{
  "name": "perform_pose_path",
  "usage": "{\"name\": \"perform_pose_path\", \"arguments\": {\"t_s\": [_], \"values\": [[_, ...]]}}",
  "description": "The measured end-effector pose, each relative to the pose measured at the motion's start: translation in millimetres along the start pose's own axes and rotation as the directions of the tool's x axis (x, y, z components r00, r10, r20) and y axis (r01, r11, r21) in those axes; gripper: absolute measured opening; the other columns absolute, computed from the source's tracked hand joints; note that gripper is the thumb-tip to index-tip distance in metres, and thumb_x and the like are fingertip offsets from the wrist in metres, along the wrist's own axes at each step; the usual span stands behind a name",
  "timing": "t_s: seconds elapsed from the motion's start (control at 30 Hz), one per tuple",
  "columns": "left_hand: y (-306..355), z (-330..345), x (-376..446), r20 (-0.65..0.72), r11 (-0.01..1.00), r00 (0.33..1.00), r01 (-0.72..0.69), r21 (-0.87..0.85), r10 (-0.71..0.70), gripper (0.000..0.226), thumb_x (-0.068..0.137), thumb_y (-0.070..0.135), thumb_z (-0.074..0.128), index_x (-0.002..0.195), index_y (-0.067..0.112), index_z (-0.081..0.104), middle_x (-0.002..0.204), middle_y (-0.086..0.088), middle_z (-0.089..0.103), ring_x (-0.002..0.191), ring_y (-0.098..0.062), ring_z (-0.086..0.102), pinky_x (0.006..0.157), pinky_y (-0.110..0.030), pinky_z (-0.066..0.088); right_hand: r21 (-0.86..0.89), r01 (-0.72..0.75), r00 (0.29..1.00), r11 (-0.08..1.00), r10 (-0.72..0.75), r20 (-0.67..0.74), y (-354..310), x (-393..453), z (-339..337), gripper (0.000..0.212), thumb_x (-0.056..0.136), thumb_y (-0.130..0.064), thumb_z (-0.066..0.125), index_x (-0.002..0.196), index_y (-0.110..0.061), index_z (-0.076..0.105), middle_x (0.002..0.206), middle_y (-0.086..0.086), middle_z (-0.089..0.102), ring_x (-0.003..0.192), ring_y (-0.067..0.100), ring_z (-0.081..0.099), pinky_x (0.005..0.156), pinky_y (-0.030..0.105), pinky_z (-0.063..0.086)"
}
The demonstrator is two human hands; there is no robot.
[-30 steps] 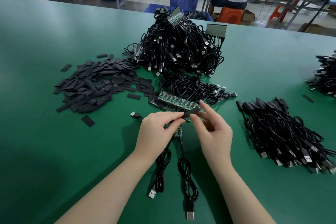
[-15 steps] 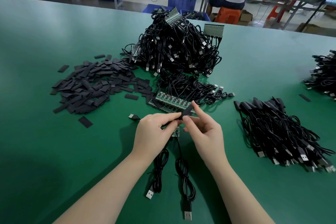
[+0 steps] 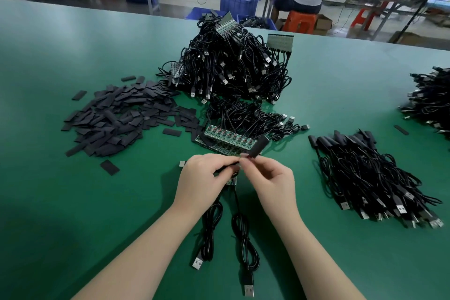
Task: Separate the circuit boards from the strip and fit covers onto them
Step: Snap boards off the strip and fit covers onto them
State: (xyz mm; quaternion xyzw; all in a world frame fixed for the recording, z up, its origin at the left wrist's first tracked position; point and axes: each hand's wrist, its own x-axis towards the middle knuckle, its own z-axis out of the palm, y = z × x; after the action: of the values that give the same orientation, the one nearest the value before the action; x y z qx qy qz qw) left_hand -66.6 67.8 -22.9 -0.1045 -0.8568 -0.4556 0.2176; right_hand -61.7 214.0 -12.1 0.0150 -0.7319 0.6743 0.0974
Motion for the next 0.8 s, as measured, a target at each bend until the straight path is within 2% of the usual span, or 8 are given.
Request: {"name": "perform_pose_path", "arguments": {"t_s": [0.17,0.3,0.37,0.5,0.57,0.63,0.73,0.8], "values": [[-1.5,-1.6,-0.5,-0.025,0.999,0.999,-0.033,0.021,0.034,0.025,0.083,0.027,0.072,0.108,0.027,0.075,0.104,0.017,0.072,0.098,0.001,0.064,0.092,-0.037,0.05,-0.014,0.029,0.999,0.999,-0.029,-0.03,0.7,-1.6,4.1,0.019,0.085,-0.013,0.077,0.077,-0.03,0.078,0.079,-0.006,0.076,0.071,0.003,0.065,0.067,0.014,0.05],[-1.7,-1.3,1.9,-0.087,0.997,0.995,-0.043,0.061,0.048,0.038,0.094,0.045,0.055,0.127,0.03,0.062,0.123,0.028,0.055,0.116,0.022,0.041,0.104,-0.012,0.028,0.267,0.085,0.991,0.96,-0.053,-0.125,-25.0,10.1,-12.2,0.007,0.085,-0.024,0.071,0.081,-0.022,0.075,0.088,0.008,0.076,0.083,0.014,0.07,0.078,0.025,0.056],[-6.3,-1.7,2.9,-0.098,0.999,0.995,-0.014,0.053,0.019,0.035,0.097,0.041,0.048,0.127,0.029,0.062,0.123,0.026,0.057,0.116,0.019,0.044,0.105,-0.016,0.032,0.305,0.212,0.961,0.929,-0.142,-0.236,-44.8,22.5,-35.6,0.012,0.09,-0.023,0.067,0.08,-0.024,0.072,0.082,0.003,0.076,0.078,0.014,0.071,0.077,0.026,0.057],[-12.0,-2.2,5.1,-0.096,0.999,0.994,0.048,0.022,-0.045,0.025,0.098,0.024,0.056,0.12,0.023,0.068,0.114,0.016,0.067,0.108,0.003,0.057,0.099,-0.039,0.048,-0.274,0.22,0.806,0.936,-0.333,-0.49,-72.0,45.3,-98.3,0.012,0.091,-0.033,0.066,0.088,-0.022,0.07,0.066,-0.014,0.07,0.06,-0.001,0.062,0.056,0.016,0.048],[-11.9,-2.1,6.4,-0.057,0.996,0.995,0.081,0.03,-0.08,0.024,0.097,0.024,0.057,0.118,0.023,0.069,0.109,0.015,0.068,0.101,0.001,0.059,0.092,-0.042,0.051,-0.688,-0.066,0.813,0.723,-0.361,-0.457,-66.9,58.1,-128.9,0.027,0.089,-0.043,0.063,0.095,-0.019,0.074,0.073,-0.008,0.071,0.063,0.013,0.061,0.054,0.023,0.042],[-11.1,-2.3,6.1,0.002,0.993,0.995,0.1,0.069,-0.1,0.026,0.096,0.028,0.059,0.119,0.024,0.069,0.103,0.017,0.066,0.092,-0.002,0.061,0.087,-0.042,0.051,-0.86,-0.295,0.871,0.415,-0.253,-0.421,-52.4,66.8,-147.4,0.025,0.092,-0.038,0.062,0.1,-0.018,0.074,0.081,0.005,0.071,0.068,0.028,0.06,0.058,0.027,0.043],[-12.7,-0.8,4.3,0.097,0.971,0.991,0.072,0.227,-0.096,0.036,0.093,0.04,0.06,0.126,0.027,0.065,0.108,0.016,0.064,0.101,-0.006,0.059,0.098,-0.035,0.041,-0.903,-0.38,0.921,0.202,-0.013,-0.391,-31.8,66.5,-150.2,0.023,0.095,-0.032,0.06,0.103,-0.017,0.076,0.093,0.014,0.065,0.081,0.035,0.06,0.067,0.036,0.049],[-15.4,1.3,3.0,0.168,0.933,0.98,0.043,0.357,-0.109,0.046,0.091,0.051,0.056,0.13,0.029,0.062,0.117,0.014,0.06,0.111,-0.008,0.053,0.097,-0.03,0.03,-0.926,-0.34,0.929,0.163,-0.095,-0.358,-25.2,65.6,-146.8,0.025,0.095,-0.031,0.061,0.106,-0.013,0.075,0.101,0.02,0.063,0.094,0.041,0.057,0.071,0.038,0.044]]}}
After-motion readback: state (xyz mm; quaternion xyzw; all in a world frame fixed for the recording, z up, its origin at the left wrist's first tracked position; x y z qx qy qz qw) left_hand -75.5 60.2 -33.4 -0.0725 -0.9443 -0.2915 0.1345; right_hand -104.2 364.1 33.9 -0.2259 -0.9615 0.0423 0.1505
